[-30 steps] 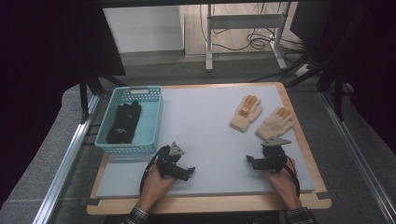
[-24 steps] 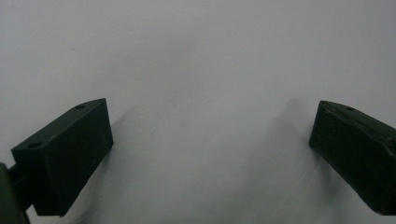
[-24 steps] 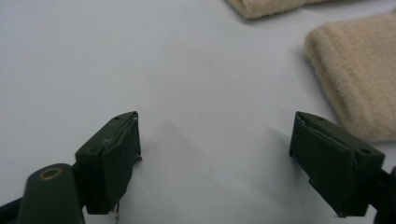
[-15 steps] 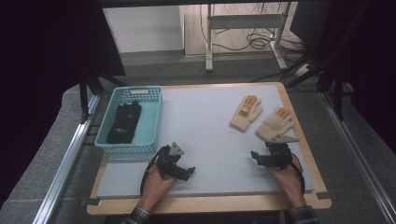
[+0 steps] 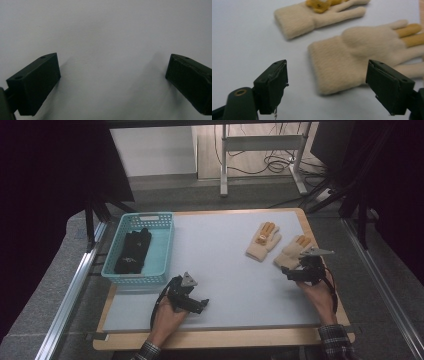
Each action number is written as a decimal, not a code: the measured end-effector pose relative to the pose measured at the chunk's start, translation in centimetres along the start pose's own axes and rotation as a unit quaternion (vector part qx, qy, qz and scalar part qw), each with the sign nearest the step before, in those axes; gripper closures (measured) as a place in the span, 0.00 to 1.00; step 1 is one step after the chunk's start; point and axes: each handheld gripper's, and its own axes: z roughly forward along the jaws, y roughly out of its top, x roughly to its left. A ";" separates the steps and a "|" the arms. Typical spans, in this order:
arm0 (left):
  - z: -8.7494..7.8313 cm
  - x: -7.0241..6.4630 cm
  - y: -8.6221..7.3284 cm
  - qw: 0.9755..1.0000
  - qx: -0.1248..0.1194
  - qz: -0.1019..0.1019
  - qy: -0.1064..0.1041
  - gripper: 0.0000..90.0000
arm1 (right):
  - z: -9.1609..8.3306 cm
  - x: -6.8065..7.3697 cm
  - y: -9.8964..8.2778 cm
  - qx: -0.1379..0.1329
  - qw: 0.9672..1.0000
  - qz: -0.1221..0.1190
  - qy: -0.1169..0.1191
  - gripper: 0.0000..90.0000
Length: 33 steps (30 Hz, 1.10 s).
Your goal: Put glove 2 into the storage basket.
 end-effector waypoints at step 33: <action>0.0 0.0 0.0 1.000 0.001 0.001 0.000 0.00 | 7.5 -4.5 3.4 0.053 0.997 0.001 -0.061 0.31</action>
